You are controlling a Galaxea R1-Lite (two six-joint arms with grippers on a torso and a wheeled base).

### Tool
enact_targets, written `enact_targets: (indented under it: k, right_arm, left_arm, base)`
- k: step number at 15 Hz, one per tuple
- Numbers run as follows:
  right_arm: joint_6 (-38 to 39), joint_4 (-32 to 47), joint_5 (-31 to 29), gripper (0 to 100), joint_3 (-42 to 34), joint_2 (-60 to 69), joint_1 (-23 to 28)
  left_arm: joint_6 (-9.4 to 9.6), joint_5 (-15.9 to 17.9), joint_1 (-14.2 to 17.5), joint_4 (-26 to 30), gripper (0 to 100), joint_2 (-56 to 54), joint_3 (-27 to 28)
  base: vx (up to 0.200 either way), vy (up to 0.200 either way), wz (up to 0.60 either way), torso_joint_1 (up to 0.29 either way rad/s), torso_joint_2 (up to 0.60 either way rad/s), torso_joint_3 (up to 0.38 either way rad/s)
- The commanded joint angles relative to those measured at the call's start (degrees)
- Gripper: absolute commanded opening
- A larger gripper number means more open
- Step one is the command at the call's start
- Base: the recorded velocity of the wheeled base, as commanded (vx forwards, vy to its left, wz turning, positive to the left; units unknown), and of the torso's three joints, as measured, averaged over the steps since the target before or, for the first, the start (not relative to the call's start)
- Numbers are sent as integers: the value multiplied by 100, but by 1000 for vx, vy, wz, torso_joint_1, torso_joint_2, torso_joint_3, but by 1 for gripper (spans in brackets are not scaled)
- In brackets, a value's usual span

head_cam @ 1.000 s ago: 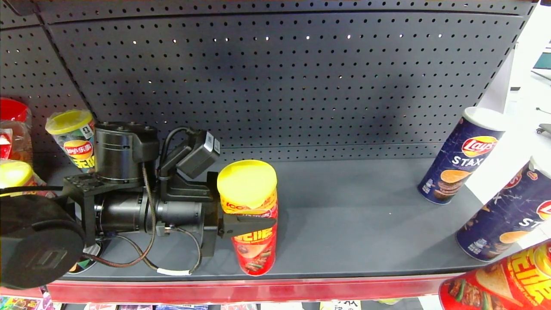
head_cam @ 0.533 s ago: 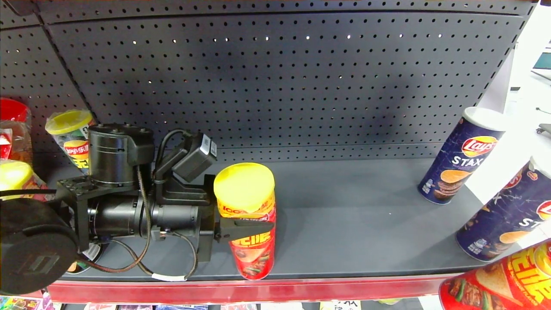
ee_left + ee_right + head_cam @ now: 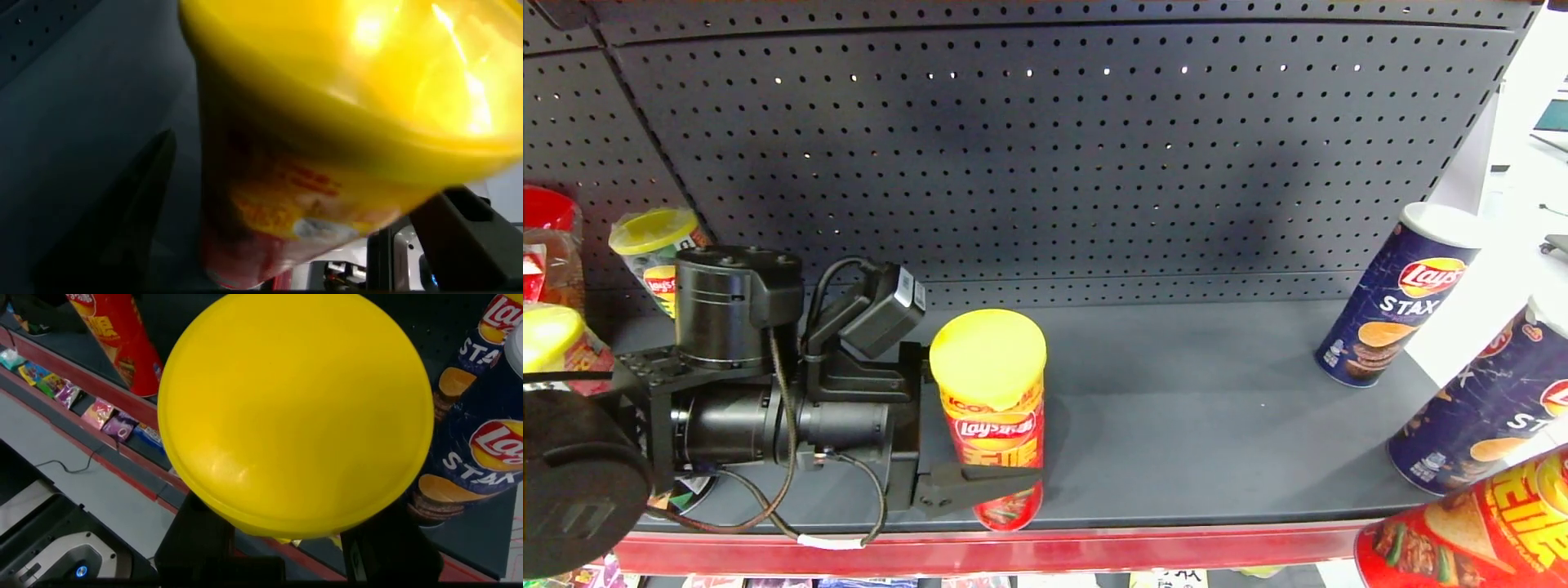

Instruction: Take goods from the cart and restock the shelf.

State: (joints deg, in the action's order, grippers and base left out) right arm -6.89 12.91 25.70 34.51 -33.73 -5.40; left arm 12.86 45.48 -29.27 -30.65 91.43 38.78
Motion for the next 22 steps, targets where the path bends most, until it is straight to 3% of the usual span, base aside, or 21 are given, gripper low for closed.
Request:
enact_targets:
  k: [1,3,6,10,12,14,16,18,19,20,22]
  right_arm:
    - [-14,-8,41,0,231,-406,-14]
    - [-50,1,93,0,530,-819,-172]
    - [-67,-104,-30,0,917,-1716,-875]
    - [-181,-948,-65,0,1110,-2823,-1376]
    - [-296,-1423,-100,0,1515,-3702,-1517]
    - [-304,-1458,-100,0,2060,-4300,-1666]
    - [-375,-1449,-100,0,2947,-5179,-1886]
    - [-559,-1458,-118,0,3308,-5592,-2000]
    - [-665,-1440,-126,0,3624,-5926,-2105]
    - [-665,-1449,-144,0,3835,-6163,-2255]
    - [-674,-1440,-153,0,4099,-6479,-2545]
  left_arm:
    - [15,-57,114,-20,100,-222,-142]
    - [6,-180,281,-20,100,-468,-318]
    - [6,-224,659,-11,100,-1022,-705]
    - [15,-294,914,24,100,-1716,-1311]
    - [15,-1015,932,164,100,-2138,-1531]
    - [15,-1252,932,340,100,-2419,-1645]
    - [-3,-1235,985,472,100,-2745,-1821]
    - [-91,-1252,1002,472,100,-2929,-1971]
    - [-258,-1288,993,507,100,-3202,-2111]
    - [-372,-1296,993,674,100,-3377,-2111]
    - [-416,-1402,993,1254,100,-3755,-2050]
  base:
    - [0,0,0,0,0,0]
    - [0,0,0,0,0,0]
    - [0,0,0,0,0,0]
    - [0,0,0,0,0,0]
    - [0,0,0,0,0,0]
    - [0,0,0,0,0,0]
    - [0,0,0,0,0,0]
    - [0,0,0,0,0,0]
    - [0,0,0,0,0,0]
    - [0,0,0,0,0,0]
    - [0,0,0,0,0,0]
